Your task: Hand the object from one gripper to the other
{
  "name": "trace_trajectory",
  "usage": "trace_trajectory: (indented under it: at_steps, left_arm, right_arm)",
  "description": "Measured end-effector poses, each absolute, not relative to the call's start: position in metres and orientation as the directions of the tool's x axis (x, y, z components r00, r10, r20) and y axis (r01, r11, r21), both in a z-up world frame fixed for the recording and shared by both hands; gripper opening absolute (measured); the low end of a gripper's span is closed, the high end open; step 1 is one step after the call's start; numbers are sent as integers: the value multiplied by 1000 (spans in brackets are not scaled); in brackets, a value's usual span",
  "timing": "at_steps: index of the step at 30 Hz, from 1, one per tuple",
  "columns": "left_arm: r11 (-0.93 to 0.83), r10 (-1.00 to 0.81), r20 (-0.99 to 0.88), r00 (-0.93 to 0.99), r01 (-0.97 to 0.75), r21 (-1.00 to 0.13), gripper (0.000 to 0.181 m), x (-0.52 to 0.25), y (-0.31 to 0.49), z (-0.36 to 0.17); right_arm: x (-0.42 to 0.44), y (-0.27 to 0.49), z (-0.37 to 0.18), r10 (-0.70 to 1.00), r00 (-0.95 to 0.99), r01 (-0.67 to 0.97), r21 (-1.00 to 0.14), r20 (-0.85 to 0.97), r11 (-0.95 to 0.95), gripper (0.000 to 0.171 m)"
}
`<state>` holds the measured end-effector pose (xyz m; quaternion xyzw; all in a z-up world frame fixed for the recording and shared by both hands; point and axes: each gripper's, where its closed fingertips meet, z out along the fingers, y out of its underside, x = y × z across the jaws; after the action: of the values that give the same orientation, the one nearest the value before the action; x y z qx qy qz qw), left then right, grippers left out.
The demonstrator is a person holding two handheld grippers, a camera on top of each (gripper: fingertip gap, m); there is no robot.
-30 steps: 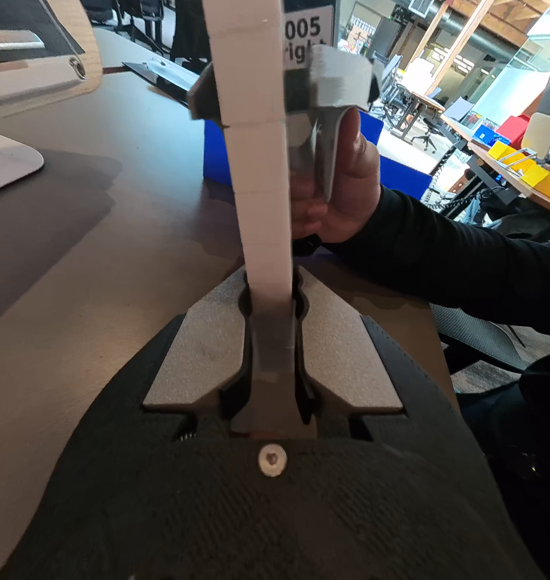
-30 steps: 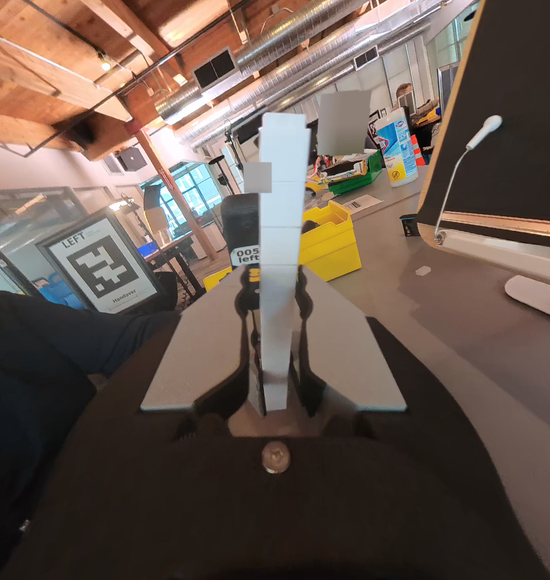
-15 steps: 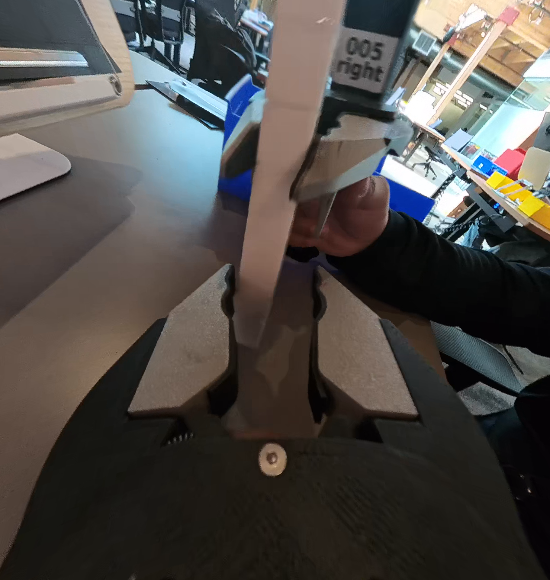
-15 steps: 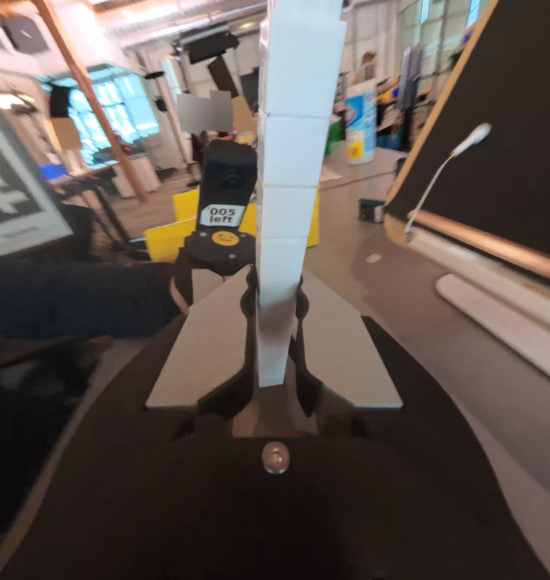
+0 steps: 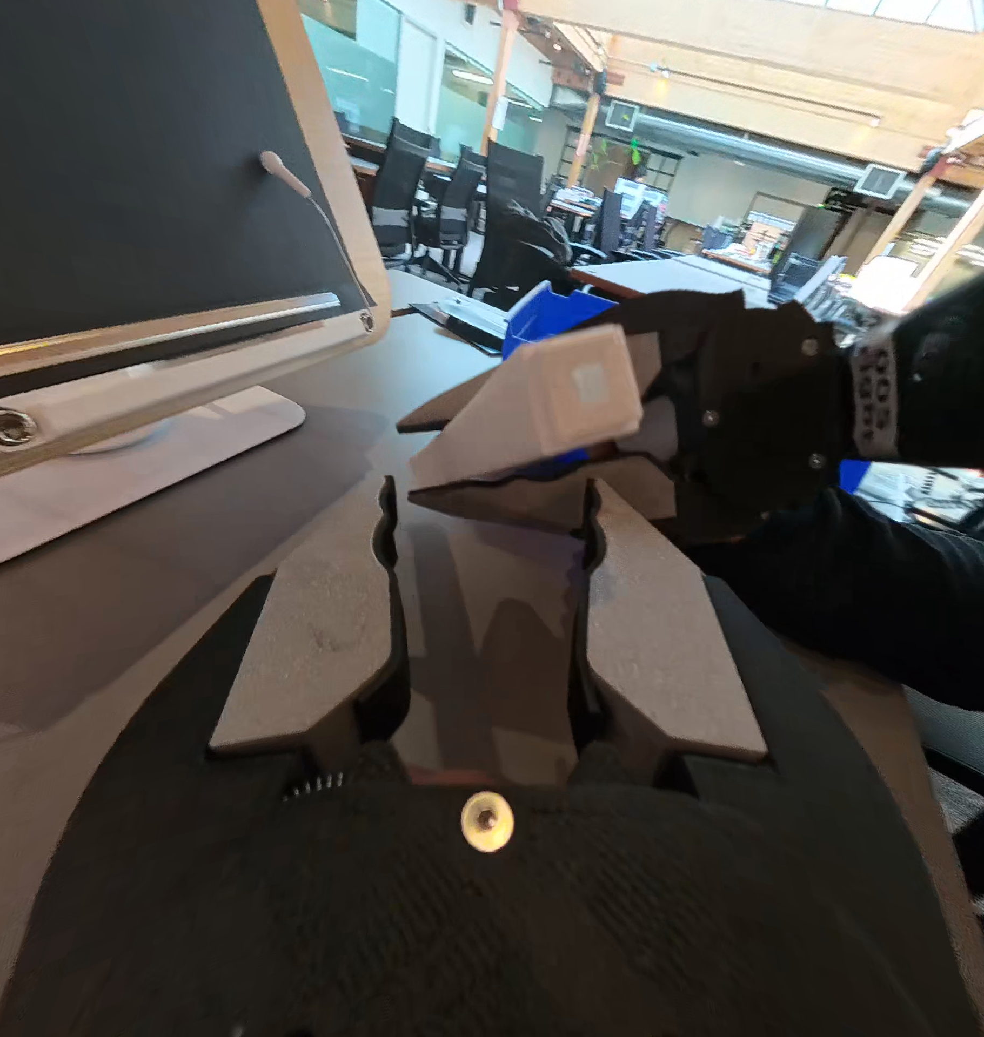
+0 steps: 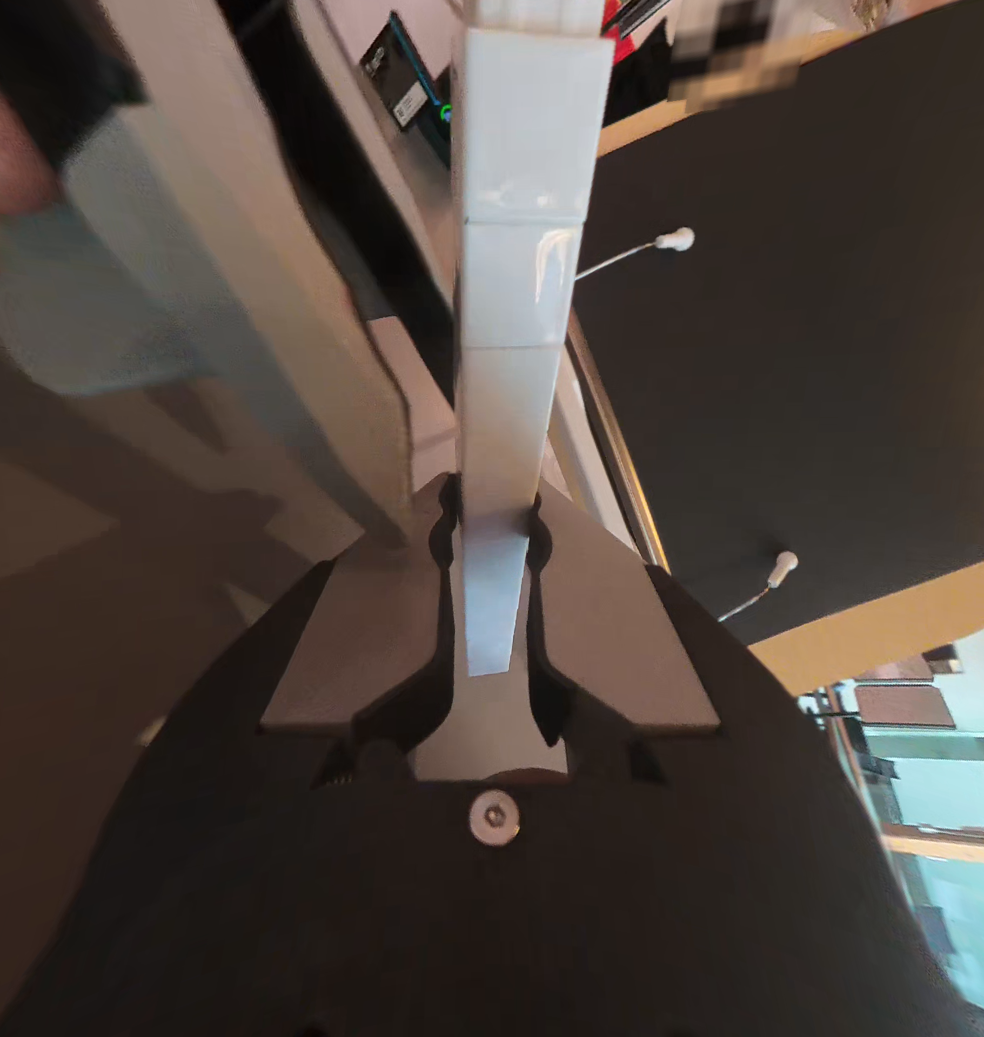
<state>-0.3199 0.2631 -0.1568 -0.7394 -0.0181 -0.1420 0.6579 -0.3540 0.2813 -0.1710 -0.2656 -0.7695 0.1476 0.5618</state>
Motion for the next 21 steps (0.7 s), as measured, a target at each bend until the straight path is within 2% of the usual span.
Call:
trace_trajectory:
  at_steps: [5, 8, 11, 13, 18, 21]
  left_arm:
    - [-131, -93, 179, 979, 166, -977, 53, -330, 264, -161]
    - [-151, -80, 175, 981, 162, -975, 28, -333, 264, -166]
    - [-163, -90, 165, 982, 149, -975, 19, -335, 261, -168]
    - [-157, -96, 175, 980, 158, -975, 19, -336, 261, -167]
    - [-144, -109, 203, 973, 187, -972, 19, -336, 260, -165]
    - [-102, -93, 226, 970, 216, -971, 19, -344, 257, -158]
  right_arm:
    - [-355, 266, -179, 480, -266, 233, -427, 836, 873, 20]
    - [-356, 258, -182, 433, -271, 230, -380, 859, 896, 22]
    - [-358, 255, -183, 412, -257, 221, -362, 874, 906, 24]
    - [-359, 254, -182, 451, -258, 216, -404, 854, 889, 23]
    - [-355, 252, -181, 629, -312, 200, -598, 712, 776, 24]
    - [-355, 254, -178, 700, -323, 202, -676, 638, 709, 33]
